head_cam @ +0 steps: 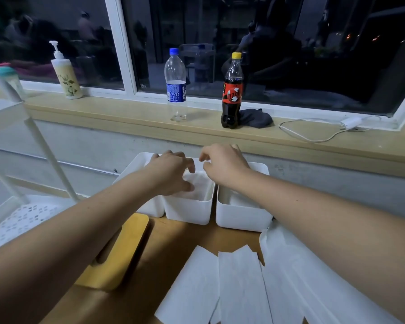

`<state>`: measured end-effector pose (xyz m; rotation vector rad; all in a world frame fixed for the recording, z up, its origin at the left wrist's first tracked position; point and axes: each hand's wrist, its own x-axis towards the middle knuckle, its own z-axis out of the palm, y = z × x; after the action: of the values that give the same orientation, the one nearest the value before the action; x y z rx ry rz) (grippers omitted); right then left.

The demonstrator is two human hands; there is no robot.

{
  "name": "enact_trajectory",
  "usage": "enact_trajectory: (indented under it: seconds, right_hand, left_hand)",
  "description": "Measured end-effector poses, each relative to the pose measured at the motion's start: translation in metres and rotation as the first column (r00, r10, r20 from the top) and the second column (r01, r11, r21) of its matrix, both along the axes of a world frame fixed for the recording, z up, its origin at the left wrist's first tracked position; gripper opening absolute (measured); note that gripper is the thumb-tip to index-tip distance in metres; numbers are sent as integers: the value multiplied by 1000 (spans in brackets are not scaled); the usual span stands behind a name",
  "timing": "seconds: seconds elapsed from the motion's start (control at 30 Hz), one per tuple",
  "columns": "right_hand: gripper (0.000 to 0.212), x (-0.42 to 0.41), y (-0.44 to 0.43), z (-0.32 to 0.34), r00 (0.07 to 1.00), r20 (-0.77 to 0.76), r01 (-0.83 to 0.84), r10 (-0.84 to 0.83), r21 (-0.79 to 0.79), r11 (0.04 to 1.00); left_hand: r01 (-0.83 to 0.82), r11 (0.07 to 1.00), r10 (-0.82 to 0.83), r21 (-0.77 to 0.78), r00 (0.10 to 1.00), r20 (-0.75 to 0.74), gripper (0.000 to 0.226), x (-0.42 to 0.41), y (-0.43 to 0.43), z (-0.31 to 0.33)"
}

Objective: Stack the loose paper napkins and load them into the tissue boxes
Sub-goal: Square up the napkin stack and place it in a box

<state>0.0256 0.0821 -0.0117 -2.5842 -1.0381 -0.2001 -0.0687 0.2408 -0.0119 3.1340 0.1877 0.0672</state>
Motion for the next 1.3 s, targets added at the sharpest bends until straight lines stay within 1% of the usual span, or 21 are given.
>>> enact_trajectory:
  seconds: [0.07,0.2,0.27,0.37,0.47,0.6,0.7,0.87,0.9,0.97,1.03,1.07,1.17,1.23,1.3]
  right_hand:
    - [29,-6,-14,9,998,-61,15,-9,92,996]
    - [23,-29,-49,21,991,-132,21,12,247,969]
    - [21,-45,-69,23,989,-143,18,28,311,950]
    - [19,-79,-101,24,989,-135,-1,53,353,936]
    - [18,-120,-133,15,987,-141,-16,70,352,936]
    - [18,-177,-164,-16,981,-172,-44,84,226,973]
    - [21,-217,-179,-40,977,-200,-45,72,133,990]
    - [34,-259,-189,-74,989,-145,-43,40,-21,999]
    - [33,-262,-189,-81,991,-131,-34,29,-37,999]
    - [25,-263,-188,-94,996,-88,-23,17,-64,998]
    - [12,-262,-185,-106,1000,-26,4,-5,-50,999]
    - [9,-262,-184,-111,1000,7,21,-21,-26,999]
    - [12,-261,-183,-123,994,92,57,-60,38,998]
    - [12,-261,-183,-123,992,89,81,-88,80,993]
    - [14,-260,-183,-119,994,26,106,-111,131,986]
  left_hand:
    - [-6,1000,7,-23,998,61,49,-7,-1,3]
    - [55,975,2,-213,966,259,34,-37,-13,11]
    - [107,958,-14,-266,944,330,28,-57,-24,10]
    - [142,929,-12,-341,935,355,23,-92,-45,3]
    - [150,908,-13,-392,943,331,20,-130,-64,-14]
    - [115,913,-8,-391,964,265,18,-174,-88,-44]
    - [51,925,22,-376,982,188,19,-201,-103,-64]
    - [-39,952,78,-305,990,118,30,-237,-119,-89]
    - [-43,954,82,-296,990,119,33,-242,-121,-93]
    - [-48,956,93,-288,985,146,35,-251,-125,-97]
    - [-71,963,118,-261,978,170,36,-258,-129,-98]
    - [-86,967,130,-240,976,176,34,-262,-131,-99]
    - [-109,973,151,-204,968,203,28,-278,-130,-105]
    - [-120,976,159,-184,964,213,26,-291,-129,-108]
    - [-138,971,182,-195,957,225,24,-305,-128,-108]
